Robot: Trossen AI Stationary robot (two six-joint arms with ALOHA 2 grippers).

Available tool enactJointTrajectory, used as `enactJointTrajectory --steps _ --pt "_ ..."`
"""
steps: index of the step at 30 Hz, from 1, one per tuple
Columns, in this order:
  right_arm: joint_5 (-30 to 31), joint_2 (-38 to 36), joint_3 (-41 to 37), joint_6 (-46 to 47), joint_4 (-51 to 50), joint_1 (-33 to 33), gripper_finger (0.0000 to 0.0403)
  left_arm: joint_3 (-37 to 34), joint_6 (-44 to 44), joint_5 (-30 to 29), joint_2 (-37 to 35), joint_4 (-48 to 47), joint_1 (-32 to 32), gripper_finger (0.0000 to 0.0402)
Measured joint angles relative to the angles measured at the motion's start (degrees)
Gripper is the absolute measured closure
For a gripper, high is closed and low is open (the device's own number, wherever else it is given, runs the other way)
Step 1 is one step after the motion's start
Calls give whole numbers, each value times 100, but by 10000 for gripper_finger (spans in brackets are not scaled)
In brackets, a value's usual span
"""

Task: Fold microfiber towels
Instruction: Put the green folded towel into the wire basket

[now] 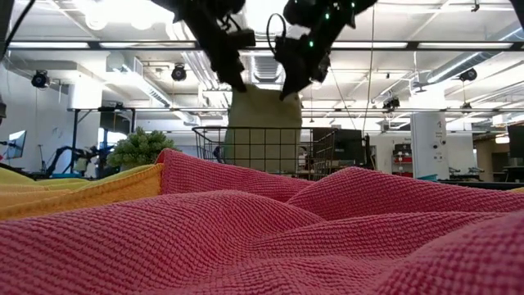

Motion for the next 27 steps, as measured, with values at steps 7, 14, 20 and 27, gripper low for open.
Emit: enactJointTrajectory --steps 7,14,20,27 --pt "-14 0 -404 -779 930 -341 392 0 543 27 361 580 333 400" --pt "-1010 0 -767 -1296 964 -622 392 -11 535 461 410 185 459 400" --pt "-1739 2 -1197 -1234 964 -614 392 -56 -54 1208 430 -180 421 400" --pt "-2665 2 -1291 -867 760 -608 392 -157 -412 1830 436 -853 370 400"
